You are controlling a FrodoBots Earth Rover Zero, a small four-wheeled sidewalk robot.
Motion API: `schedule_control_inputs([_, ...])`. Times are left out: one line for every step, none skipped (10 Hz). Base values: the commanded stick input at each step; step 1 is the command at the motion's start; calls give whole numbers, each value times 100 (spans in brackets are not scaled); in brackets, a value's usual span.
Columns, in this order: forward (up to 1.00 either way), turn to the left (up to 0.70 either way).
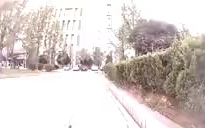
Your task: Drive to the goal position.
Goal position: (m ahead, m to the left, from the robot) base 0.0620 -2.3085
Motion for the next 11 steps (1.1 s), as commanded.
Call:
schedule_control_inputs([0,0])
schedule_control_inputs([0,43])
schedule_control_inputs([0,45])
schedule_control_inputs([0,45])
schedule_control_inputs([0,45])
schedule_control_inputs([0,45])
schedule_control_inputs([0,45])
schedule_control_inputs([0,45])
schedule_control_inputs([0,45])
schedule_control_inputs([0,45])
schedule_control_inputs([0,45])
